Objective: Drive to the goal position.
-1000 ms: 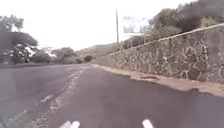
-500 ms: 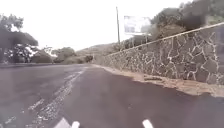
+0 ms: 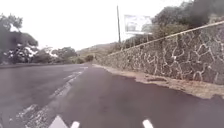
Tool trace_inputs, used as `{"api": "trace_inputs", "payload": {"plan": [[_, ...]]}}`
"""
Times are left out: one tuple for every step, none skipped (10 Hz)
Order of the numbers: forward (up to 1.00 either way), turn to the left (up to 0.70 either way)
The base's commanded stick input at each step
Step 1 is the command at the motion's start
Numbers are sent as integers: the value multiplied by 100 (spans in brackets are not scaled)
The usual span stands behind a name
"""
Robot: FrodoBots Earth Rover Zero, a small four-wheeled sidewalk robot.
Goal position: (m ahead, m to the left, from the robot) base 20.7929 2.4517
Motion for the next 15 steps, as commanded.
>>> {"api": "trace_inputs", "payload": {"plan": [[50, 0], [50, 0], [50, 0], [50, 0], [50, 0], [50, 0], [50, 0], [50, 0], [50, 0], [50, 0], [50, 0], [50, 0], [50, 0], [50, 0], [50, 0]]}}
